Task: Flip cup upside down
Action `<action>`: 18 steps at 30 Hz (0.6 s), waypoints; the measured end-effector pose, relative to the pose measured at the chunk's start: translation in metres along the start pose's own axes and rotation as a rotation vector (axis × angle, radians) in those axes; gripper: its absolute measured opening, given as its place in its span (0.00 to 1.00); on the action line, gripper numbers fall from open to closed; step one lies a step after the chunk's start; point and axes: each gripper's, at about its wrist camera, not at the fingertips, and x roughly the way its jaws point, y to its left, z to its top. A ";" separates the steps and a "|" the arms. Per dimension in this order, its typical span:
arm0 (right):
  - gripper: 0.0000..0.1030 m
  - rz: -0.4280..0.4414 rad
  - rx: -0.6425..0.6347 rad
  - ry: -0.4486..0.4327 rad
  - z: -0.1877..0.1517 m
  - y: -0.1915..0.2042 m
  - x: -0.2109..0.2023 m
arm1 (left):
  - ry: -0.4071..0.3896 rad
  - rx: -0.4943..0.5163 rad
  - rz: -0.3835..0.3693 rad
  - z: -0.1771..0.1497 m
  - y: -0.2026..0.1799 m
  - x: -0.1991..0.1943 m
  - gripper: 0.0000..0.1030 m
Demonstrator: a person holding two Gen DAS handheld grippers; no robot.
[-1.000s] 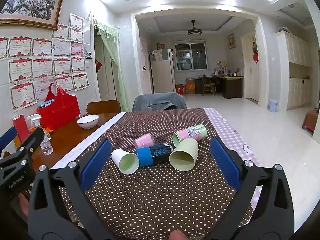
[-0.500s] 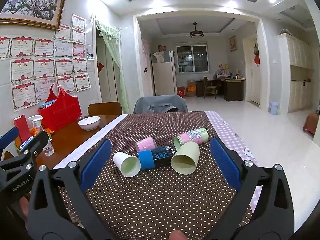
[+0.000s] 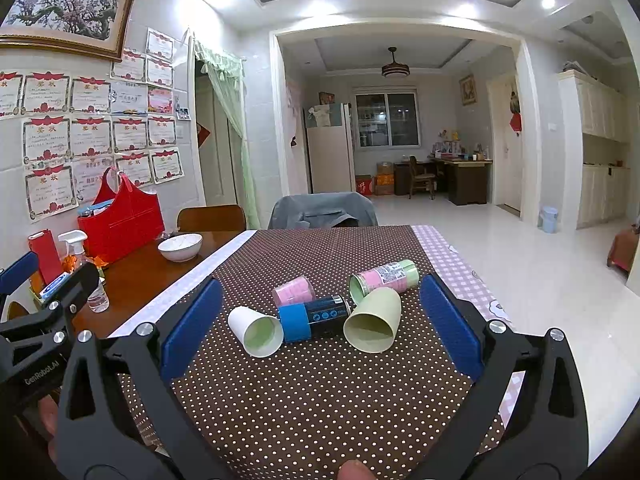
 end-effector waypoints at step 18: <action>0.94 0.015 -0.023 0.015 0.004 0.009 0.011 | 0.019 0.004 0.011 0.001 0.008 0.011 0.97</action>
